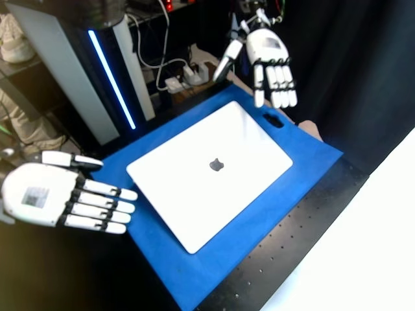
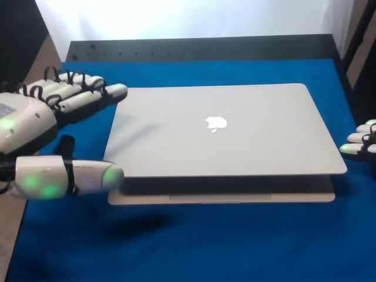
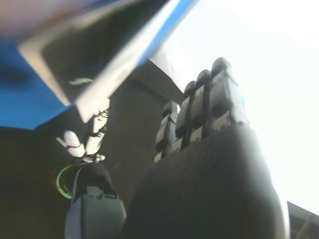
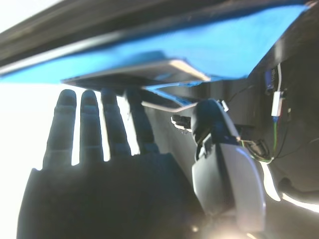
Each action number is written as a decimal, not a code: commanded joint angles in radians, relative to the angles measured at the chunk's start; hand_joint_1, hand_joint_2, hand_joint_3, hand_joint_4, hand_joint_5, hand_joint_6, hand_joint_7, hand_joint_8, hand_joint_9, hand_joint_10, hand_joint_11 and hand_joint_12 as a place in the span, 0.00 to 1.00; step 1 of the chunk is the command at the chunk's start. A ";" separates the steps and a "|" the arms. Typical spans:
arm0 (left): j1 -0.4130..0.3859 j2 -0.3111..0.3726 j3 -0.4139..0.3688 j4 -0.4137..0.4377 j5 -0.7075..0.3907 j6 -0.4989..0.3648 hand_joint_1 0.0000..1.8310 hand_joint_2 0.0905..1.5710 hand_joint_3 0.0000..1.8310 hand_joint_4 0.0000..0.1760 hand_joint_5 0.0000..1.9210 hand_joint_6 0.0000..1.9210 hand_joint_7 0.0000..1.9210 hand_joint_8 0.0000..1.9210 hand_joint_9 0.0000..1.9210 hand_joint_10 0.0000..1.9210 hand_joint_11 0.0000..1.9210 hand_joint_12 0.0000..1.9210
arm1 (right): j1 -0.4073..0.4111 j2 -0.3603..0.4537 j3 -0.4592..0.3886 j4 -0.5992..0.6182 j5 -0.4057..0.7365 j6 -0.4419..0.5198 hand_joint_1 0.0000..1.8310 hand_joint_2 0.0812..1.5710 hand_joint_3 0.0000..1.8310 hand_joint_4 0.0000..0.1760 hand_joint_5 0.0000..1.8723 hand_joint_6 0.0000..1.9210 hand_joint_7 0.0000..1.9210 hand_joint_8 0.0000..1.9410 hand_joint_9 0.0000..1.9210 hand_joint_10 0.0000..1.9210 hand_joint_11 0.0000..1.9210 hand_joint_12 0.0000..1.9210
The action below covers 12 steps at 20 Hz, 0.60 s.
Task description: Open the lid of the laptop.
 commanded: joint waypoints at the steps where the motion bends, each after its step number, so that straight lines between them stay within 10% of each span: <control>1: -0.016 -0.002 0.005 -0.009 -0.119 -0.004 0.00 0.57 0.00 1.00 0.00 0.00 0.00 0.00 0.00 0.00 0.00 0.00 | 0.018 -0.008 0.003 0.009 0.077 0.012 0.00 0.81 0.00 0.00 0.05 0.00 0.02 0.00 0.00 0.00 0.00 0.00; 12: -0.017 -0.007 0.007 -0.020 -0.121 -0.005 0.00 0.58 0.00 1.00 0.00 0.00 0.00 0.00 0.00 0.00 0.00 0.00 | 0.102 -0.051 0.030 -0.160 -0.001 0.108 0.00 0.82 0.01 0.00 0.05 0.01 0.03 0.00 0.00 0.00 0.00 0.00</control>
